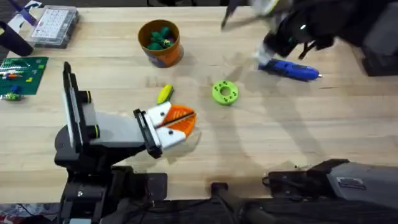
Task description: Pick up the gripper from the table and insert it into the empty holder that is missing its gripper. Then pick up a screw, insert it into the mounting hole, and use the screwdriver to tighten it. Finally, clean up the table by picking up the vegetable and placing it into the bucket.
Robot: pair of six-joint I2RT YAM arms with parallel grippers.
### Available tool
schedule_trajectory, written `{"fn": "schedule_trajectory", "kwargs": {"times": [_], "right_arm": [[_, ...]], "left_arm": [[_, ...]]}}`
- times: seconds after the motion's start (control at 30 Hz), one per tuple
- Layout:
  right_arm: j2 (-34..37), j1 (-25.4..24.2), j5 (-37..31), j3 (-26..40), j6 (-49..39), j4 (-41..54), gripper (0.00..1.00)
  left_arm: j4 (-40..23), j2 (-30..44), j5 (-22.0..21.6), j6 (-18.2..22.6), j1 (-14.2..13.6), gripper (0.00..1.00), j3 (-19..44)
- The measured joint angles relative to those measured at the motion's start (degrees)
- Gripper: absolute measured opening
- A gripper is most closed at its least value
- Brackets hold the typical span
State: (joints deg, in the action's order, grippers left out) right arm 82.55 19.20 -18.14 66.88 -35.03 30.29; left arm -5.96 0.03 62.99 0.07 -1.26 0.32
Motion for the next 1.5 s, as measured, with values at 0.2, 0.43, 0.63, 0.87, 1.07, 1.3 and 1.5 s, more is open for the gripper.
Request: {"fn": "schedule_trajectory", "kwargs": {"times": [0.2,0.43,0.63,0.87,1.07,1.3,1.5], "right_arm": [[-6.3,0.6,0.2,3.8,17.0,-0.1,0.995],[-14.1,0.6,0.2,4.3,30.7,2.4,0.995],[-18.2,0.6,0.2,4.4,38.9,6.9,0.995],[-20.3,0.6,0.2,4.4,45.6,13.2,0.995],[-20.7,-0.1,0.4,4.4,48.6,16.2,0.995],[-22.7,-0.3,1.1,0.0,49.8,16.3,0.995],[-26.9,-0.3,3.1,-6.3,50.0,17.2,0.995]], "left_arm": [[0.1,0.0,-1.1,-0.5,0.0,0.933,0.0],[7.6,0.0,-8.2,-7.2,0.0,0.986,0.0],[-1.1,2.7,-16.9,-9.3,0.0,0.986,5.0],[-21.4,17.7,-27.1,-4.0,0.0,0.986,25.3],[-41.0,34.5,-37.0,-1.5,0.0,0.986,42.8],[-49.7,47.4,-46.5,-0.9,0.0,0.986,52.5],[-50.1,50.6,-49.2,-0.7,0.0,0.986,53.0]]}}
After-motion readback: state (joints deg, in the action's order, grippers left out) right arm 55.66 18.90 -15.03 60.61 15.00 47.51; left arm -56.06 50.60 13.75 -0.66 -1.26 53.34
